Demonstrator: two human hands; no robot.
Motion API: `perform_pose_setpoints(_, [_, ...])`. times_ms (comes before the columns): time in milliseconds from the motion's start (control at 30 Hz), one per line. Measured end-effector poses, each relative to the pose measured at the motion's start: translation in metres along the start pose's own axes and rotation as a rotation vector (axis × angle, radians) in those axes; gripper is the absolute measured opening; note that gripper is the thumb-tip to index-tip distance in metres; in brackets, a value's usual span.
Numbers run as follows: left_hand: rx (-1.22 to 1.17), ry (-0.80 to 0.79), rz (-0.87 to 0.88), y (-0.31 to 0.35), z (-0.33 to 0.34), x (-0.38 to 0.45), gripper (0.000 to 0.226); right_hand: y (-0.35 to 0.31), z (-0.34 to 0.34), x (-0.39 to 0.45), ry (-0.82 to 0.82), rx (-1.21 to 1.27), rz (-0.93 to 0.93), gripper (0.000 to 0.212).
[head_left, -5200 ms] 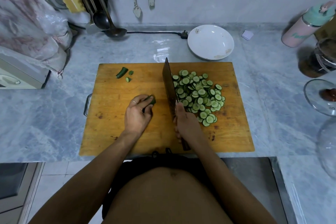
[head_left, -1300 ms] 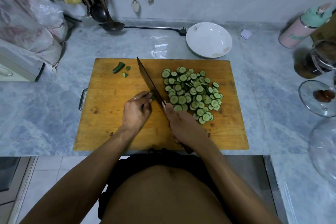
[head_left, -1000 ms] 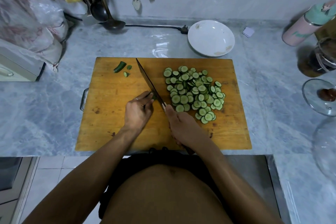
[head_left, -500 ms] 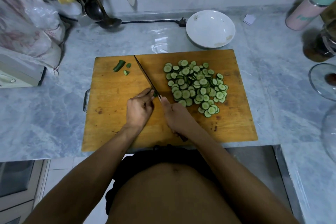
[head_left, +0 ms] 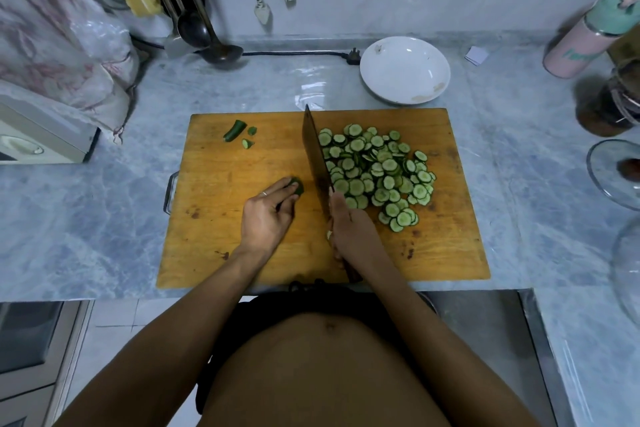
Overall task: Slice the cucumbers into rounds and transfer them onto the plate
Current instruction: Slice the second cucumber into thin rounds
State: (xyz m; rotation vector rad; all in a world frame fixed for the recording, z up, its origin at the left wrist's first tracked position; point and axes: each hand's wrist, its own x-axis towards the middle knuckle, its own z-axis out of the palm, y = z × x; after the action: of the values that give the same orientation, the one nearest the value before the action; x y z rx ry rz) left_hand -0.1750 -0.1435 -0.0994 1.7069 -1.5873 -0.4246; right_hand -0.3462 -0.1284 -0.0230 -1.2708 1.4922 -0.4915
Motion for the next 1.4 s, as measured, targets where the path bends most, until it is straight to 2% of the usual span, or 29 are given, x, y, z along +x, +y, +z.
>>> perform_pose_setpoints(200, [0.009,-0.019,-0.016,-0.002,0.002,0.002,0.028,-0.006,-0.017,-0.013,-0.068,-0.001,-0.014,0.065])
perform_pose_setpoints(500, [0.025,-0.09,-0.007,-0.002,-0.001,0.003,0.034,-0.007,-0.016,-0.031,-0.138,-0.08,-0.064,0.065])
perform_pose_setpoints(800, [0.029,-0.004,-0.011,-0.001,-0.001,0.004,0.023,-0.014,-0.011,-0.033,-0.137,-0.122,-0.074,0.063])
perform_pose_setpoints(1100, [-0.039,0.024,-0.102,0.004,0.001,0.004,0.02,-0.017,-0.002,-0.035,-0.111,-0.117,-0.083,0.067])
perform_pose_setpoints(1400, [-0.034,0.068,-0.149,0.004,-0.011,0.008,0.02,-0.013,-0.002,-0.04,-0.116,0.069,0.025,0.069])
